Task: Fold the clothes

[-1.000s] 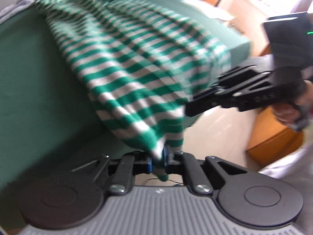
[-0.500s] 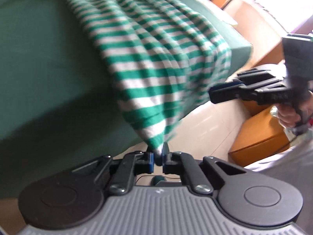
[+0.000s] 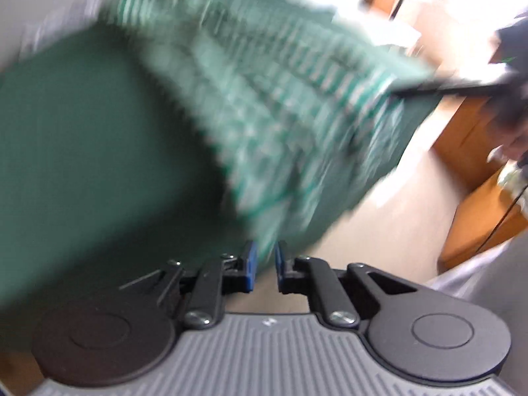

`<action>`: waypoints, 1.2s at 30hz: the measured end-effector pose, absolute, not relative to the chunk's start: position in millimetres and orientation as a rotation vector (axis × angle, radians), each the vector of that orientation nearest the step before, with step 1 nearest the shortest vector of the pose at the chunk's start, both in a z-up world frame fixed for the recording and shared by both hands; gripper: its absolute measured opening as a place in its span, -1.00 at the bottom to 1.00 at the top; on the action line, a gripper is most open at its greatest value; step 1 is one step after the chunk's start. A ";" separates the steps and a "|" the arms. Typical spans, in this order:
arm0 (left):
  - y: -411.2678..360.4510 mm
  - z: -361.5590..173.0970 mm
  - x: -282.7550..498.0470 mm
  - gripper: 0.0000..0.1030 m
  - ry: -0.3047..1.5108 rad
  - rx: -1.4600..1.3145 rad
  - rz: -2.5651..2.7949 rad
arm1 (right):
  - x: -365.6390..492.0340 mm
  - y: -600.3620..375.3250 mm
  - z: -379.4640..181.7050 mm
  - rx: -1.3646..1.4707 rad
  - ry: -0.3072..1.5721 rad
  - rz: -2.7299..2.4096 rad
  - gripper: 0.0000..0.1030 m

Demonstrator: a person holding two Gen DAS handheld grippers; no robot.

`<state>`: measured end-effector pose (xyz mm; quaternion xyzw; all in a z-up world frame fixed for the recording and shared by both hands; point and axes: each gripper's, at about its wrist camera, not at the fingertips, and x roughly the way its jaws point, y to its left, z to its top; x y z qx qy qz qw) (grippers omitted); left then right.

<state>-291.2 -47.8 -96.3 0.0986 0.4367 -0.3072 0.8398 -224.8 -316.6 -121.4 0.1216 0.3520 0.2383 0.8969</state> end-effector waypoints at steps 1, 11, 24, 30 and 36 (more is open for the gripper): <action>-57.7 -89.5 -286.2 -0.61 0.880 0.200 -0.655 | -220.0 -314.4 -123.4 0.270 0.716 0.488 -0.58; -115.4 -100.0 -264.5 -0.39 0.845 0.146 -0.691 | -215.3 -311.8 -135.3 0.303 0.757 0.507 -0.55; -76.5 -106.7 -254.6 -0.32 0.831 0.080 -0.408 | -226.3 -388.7 -104.4 0.227 0.686 0.381 -0.55; -109.4 -104.0 -191.4 -0.06 0.771 0.052 -0.409 | -169.5 -368.5 -118.8 0.264 0.694 0.384 -0.58; -110.5 -109.1 -203.4 0.06 0.767 0.162 -0.422 | -167.4 -374.9 -118.9 0.290 0.718 0.284 -0.63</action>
